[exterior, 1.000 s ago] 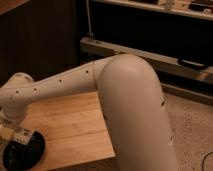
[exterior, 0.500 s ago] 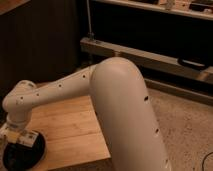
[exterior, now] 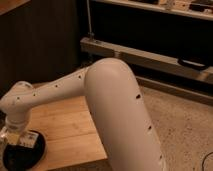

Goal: Place the bottle in the ceramic bowl

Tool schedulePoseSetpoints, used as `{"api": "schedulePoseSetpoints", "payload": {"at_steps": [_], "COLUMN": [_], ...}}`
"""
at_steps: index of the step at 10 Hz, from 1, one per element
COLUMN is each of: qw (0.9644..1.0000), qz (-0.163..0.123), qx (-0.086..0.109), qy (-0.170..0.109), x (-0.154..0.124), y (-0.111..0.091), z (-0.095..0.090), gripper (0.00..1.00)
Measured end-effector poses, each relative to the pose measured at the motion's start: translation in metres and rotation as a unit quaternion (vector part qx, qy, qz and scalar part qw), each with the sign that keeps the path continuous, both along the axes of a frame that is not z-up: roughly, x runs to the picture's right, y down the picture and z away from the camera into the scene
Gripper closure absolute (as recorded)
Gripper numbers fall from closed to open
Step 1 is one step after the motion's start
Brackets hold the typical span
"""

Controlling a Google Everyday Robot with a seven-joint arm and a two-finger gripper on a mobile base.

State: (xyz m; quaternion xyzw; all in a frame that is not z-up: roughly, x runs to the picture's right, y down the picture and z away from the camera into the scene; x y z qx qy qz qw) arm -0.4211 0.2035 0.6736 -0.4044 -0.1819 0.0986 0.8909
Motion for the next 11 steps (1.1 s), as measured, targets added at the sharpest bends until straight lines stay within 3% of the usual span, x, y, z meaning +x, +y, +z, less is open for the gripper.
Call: {"api": "schedulePoseSetpoints", "payload": {"at_steps": [2,4,11], "qw": [0.9999,0.9998,0.9994], "qz": [-0.010,-0.019,-0.028], "qx": [-0.006,-0.012,-0.020], "qy": [-0.002,0.000,-0.005], "x": [0.0010,0.0012,0.0007], "y": [0.0060,0.0104,0.0119], "z": [0.0033,0.0060,0.0075], "gripper": [0.31,0.20,0.20]}}
